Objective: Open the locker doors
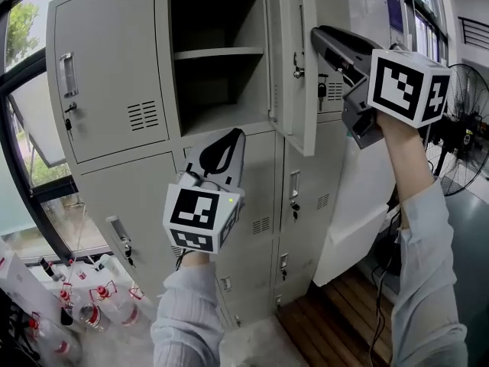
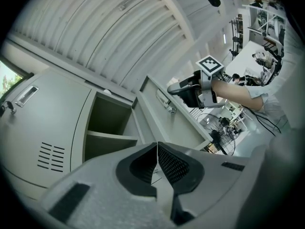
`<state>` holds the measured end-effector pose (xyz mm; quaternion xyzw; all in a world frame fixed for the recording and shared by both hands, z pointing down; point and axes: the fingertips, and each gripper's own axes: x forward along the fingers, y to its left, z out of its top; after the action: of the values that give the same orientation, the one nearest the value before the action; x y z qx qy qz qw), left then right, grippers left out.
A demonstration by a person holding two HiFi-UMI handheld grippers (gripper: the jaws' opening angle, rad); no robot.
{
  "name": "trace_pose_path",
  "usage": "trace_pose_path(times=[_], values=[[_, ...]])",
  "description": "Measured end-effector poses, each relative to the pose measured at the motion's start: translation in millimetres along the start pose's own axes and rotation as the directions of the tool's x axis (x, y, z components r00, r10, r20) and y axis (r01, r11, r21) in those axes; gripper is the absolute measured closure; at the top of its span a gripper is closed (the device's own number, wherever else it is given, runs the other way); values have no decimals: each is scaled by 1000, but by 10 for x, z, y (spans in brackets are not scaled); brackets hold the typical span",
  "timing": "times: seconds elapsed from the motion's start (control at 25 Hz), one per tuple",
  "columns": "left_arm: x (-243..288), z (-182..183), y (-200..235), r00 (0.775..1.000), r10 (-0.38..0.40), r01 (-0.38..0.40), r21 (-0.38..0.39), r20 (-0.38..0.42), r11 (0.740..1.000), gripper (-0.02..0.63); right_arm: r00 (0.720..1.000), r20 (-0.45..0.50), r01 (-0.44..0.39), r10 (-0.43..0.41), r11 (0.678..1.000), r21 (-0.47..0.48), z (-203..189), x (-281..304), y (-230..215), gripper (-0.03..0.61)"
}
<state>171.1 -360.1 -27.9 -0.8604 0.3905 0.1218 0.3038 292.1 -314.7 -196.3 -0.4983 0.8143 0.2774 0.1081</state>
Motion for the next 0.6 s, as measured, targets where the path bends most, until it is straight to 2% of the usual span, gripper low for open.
trace_pose_path(times=[0.4,0.6], values=[[46,-26,-80,1000,-16,16,-18,4,1000,601,991,-47,118,-122,990,-79,-32,-206,-331,523],[79,-110,-88,1000,-24,24,-35,0,999,601,972,-64,220,-228,968,-118,-116,-300,-622,558]])
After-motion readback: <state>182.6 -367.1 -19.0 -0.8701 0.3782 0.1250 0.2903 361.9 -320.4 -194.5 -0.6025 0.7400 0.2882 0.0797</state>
